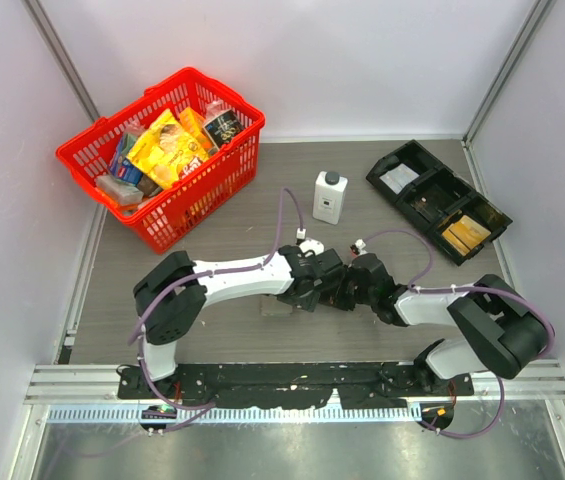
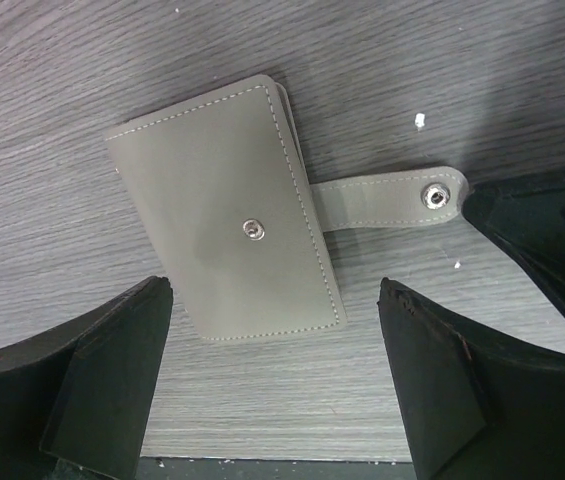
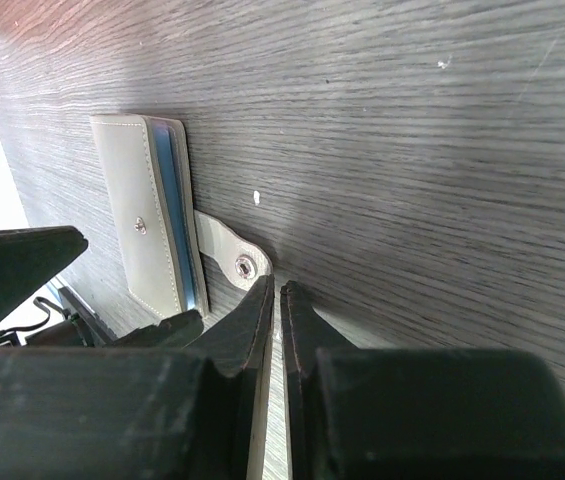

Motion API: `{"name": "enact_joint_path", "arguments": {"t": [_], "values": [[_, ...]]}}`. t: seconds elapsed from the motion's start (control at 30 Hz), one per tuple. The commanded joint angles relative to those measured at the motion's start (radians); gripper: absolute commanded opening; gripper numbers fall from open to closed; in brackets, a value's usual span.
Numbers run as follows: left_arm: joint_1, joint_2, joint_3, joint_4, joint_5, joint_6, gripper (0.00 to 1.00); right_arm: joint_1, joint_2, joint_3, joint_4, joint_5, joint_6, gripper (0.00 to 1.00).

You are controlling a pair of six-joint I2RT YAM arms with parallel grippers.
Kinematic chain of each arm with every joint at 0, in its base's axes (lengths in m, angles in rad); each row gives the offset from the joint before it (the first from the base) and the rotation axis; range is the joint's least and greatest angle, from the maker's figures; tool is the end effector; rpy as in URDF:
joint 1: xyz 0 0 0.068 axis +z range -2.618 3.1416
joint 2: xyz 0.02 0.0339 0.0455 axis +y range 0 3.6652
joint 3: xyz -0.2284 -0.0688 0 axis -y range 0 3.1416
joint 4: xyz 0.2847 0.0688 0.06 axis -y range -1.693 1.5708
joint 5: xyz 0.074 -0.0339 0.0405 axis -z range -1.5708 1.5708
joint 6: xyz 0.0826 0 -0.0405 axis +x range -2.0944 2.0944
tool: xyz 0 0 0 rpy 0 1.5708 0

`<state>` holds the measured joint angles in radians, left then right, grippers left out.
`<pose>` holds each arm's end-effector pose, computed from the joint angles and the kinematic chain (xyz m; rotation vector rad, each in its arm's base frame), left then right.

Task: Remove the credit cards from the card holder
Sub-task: Open the card holder at the center of the board.

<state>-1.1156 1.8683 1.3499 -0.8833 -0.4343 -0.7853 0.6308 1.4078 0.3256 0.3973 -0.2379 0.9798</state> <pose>0.2023 -0.3341 0.0961 0.3922 2.6591 0.1594 0.2219 0.1862 0.0181 0.2926 2.4711 1.0555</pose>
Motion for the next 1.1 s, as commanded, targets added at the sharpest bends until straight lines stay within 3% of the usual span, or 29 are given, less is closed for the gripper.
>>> {"name": "enact_joint_path", "arguments": {"t": [0.0, 0.2, 0.7, 0.77, 0.93, 1.07], "values": [[-0.006, 0.025, 0.046, -0.046, -0.058, -0.023, 0.86, -0.005, 0.02, 0.013, 0.012, -0.008, -0.007, 0.12], [-0.004, 0.052, 0.063, -0.074, -0.081, -0.035, 0.75, -0.003, 0.023, 0.013, 0.015, -0.008, -0.006, 0.13], [-0.006, 0.025, 0.041, -0.071, -0.101, -0.055, 0.09, -0.003, 0.017, 0.018, 0.017, -0.017, -0.012, 0.13], [-0.006, 0.023, 0.043, -0.075, -0.103, -0.058, 0.1, -0.003, 0.008, 0.029, 0.021, -0.029, -0.012, 0.19], [-0.006, -0.046, 0.006, -0.051, -0.112, -0.078, 0.14, -0.003, -0.015, 0.093, 0.029, -0.077, 0.002, 0.47], [-0.004, -0.132, -0.038, -0.034, -0.126, -0.107, 0.19, 0.003, -0.017, 0.147, 0.025, -0.087, 0.03, 0.62]]}}
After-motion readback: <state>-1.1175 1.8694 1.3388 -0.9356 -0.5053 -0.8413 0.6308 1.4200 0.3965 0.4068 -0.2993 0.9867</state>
